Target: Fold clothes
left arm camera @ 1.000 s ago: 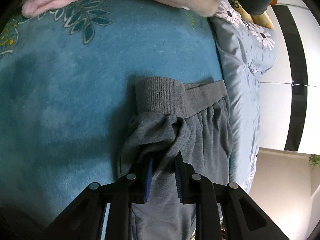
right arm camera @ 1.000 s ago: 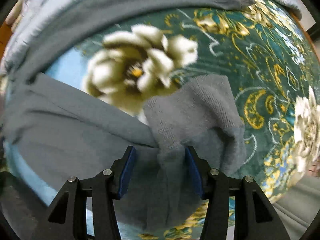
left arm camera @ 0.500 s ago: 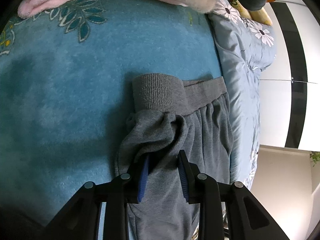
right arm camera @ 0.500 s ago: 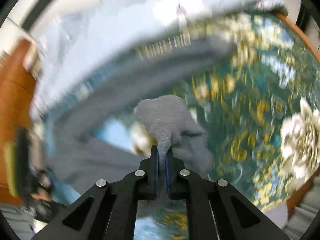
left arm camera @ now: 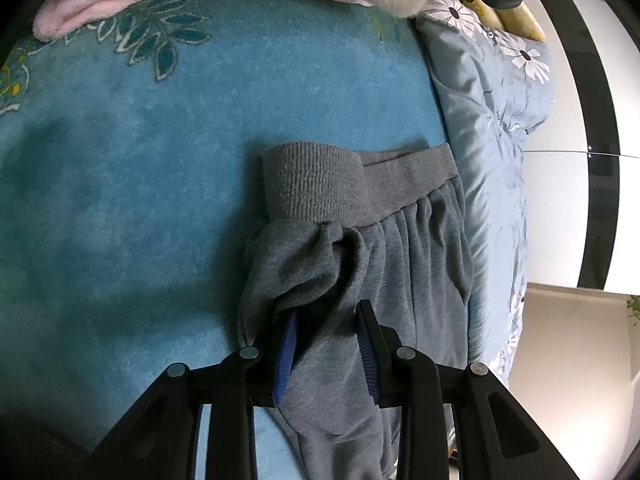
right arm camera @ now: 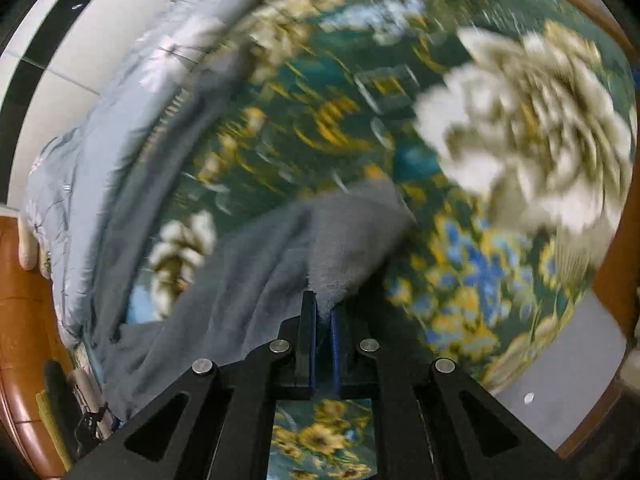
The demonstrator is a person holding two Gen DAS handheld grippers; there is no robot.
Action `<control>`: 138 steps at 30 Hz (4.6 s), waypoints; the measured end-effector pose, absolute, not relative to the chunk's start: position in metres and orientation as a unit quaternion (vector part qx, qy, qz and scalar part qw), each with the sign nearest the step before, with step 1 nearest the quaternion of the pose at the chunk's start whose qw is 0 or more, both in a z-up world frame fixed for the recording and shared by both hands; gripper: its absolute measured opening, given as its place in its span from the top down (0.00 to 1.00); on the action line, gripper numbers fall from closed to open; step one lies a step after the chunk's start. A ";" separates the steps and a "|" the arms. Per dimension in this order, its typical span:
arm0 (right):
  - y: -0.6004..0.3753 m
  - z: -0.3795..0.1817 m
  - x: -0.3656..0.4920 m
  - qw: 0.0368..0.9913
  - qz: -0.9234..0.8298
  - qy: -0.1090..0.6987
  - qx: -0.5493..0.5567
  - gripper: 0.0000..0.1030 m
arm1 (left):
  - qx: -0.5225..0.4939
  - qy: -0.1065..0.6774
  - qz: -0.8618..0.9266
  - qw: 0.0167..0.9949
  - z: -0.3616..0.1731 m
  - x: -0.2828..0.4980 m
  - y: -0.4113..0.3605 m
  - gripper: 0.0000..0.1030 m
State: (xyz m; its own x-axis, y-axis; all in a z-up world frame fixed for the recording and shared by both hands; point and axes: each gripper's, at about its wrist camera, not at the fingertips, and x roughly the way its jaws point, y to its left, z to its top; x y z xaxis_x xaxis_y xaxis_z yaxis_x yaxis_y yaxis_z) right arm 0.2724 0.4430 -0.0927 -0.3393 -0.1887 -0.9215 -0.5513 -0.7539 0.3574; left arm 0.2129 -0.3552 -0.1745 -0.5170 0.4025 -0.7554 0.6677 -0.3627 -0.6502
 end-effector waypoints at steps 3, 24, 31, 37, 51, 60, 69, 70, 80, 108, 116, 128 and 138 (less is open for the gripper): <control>0.444 -0.094 0.270 0.114 0.752 0.329 -0.559 0.94 | 0.470 0.565 -0.671 0.101 -0.173 0.210 -0.353 0.65; 0.447 -0.096 0.264 0.091 0.752 0.364 -0.542 0.94 | 0.483 0.519 -0.689 0.154 -0.182 0.182 -0.348 0.77; 0.444 -0.061 0.244 0.046 0.767 0.393 -0.506 0.94 | 0.422 0.532 -0.730 0.078 -0.149 0.177 -0.332 0.89; 0.446 0.031 0.203 -0.029 0.817 0.405 -0.410 0.94 | 0.353 0.502 -0.789 0.015 -0.055 0.157 -0.334 0.89; 0.493 -0.084 0.270 0.094 0.757 0.420 -0.492 0.94 | 0.532 0.363 -0.755 0.120 -0.112 0.164 -0.287 0.88; 0.504 -0.061 0.266 0.065 0.771 0.439 -0.457 0.94 | 0.516 0.376 -0.760 0.123 -0.088 0.200 -0.291 0.89; 0.494 -0.048 0.202 0.006 0.775 0.467 -0.425 0.94 | 0.502 0.430 -0.744 0.101 -0.072 0.207 -0.302 0.89; 0.495 -0.046 0.192 0.000 0.776 0.470 -0.422 0.94 | 0.499 0.429 -0.746 0.100 -0.069 0.204 -0.302 0.88; 0.508 -0.031 0.092 -0.026 0.777 0.493 -0.389 0.94 | 0.483 0.460 -0.741 0.077 -0.047 0.143 -0.299 0.88; 0.488 -0.066 0.004 0.025 0.791 0.432 -0.431 0.43 | 0.471 0.430 -0.763 0.106 -0.087 0.078 -0.300 0.45; 0.523 -0.130 0.070 0.074 0.741 0.502 -0.440 0.39 | 0.479 0.539 -0.682 0.120 -0.168 0.125 -0.306 0.45; 0.481 -0.145 0.014 0.053 0.753 0.468 -0.459 0.34 | 0.489 0.502 -0.697 0.150 -0.176 0.093 -0.297 0.47; 0.467 -0.121 0.001 0.079 0.756 0.444 -0.475 0.90 | 0.466 0.499 -0.717 0.140 -0.136 0.086 -0.307 0.83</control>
State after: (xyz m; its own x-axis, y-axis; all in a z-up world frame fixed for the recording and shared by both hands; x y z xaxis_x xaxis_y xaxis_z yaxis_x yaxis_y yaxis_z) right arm 0.0014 0.4668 -0.1207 -0.5359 -0.3019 -0.7885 -0.5416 -0.5935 0.5953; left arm 0.0864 -0.3066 -0.1361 -0.5268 0.2650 -0.8077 0.6657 -0.4623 -0.5858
